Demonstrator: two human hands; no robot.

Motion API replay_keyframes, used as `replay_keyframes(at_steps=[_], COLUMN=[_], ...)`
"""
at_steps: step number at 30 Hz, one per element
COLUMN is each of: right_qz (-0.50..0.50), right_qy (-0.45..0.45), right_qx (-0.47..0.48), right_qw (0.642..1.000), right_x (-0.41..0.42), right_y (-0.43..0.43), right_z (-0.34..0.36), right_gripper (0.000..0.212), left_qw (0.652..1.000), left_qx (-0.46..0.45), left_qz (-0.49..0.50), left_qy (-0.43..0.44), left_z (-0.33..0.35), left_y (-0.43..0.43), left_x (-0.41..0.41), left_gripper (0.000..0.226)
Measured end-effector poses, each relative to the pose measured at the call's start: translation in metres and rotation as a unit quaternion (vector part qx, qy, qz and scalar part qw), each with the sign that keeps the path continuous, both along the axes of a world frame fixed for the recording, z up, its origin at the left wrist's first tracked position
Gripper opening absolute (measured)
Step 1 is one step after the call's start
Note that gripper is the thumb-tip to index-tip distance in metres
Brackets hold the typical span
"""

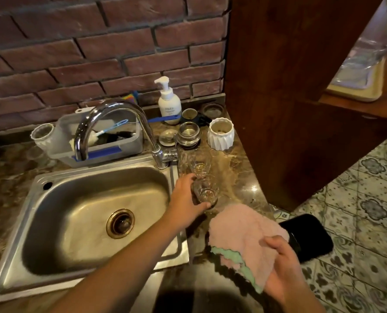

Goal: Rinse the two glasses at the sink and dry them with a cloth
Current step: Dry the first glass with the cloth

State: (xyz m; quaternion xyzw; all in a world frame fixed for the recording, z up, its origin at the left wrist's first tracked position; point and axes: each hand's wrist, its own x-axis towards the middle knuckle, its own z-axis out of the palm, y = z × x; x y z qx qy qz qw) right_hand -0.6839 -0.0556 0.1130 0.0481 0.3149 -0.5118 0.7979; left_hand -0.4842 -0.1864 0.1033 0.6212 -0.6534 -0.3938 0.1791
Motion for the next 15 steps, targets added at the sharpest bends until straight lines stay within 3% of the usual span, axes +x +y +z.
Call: replay_keyframes(at_steps=[4,5,8,11,15], right_qz=[-0.029,-0.036,-0.051,-0.049,-0.060], right_qy=[0.000,0.000,0.016,0.030,0.029], right_qx=[0.009,0.025,0.061,0.054,0.055], right_qw=[1.000,0.999,0.997,0.997,0.996], right_x=[-0.017,-0.021,-0.024,-0.017,-0.006], right_y=[-0.008,-0.012,-0.026,-0.038,-0.053], right_z=[-0.014,-0.017,-0.026,-0.027,-0.031], right_gripper=[0.056,0.052,0.083,0.050,0.054], left_qw=[0.993,0.990,0.981,0.979,0.979], left_qx=[0.044,0.055,0.066,0.047,0.022], left_qz=[0.039,0.051,0.088,0.108,0.119], left_qy=[0.100,0.122,0.157,0.166,0.164], left_z=[-0.027,-0.034,-0.051,-0.056,-0.060], left_y=[0.007,0.008,0.006,-0.002,-0.006], left_x=[-0.010,-0.012,-0.018,-0.023,-0.025], left_gripper=[0.114,0.116,0.116,0.108,0.094])
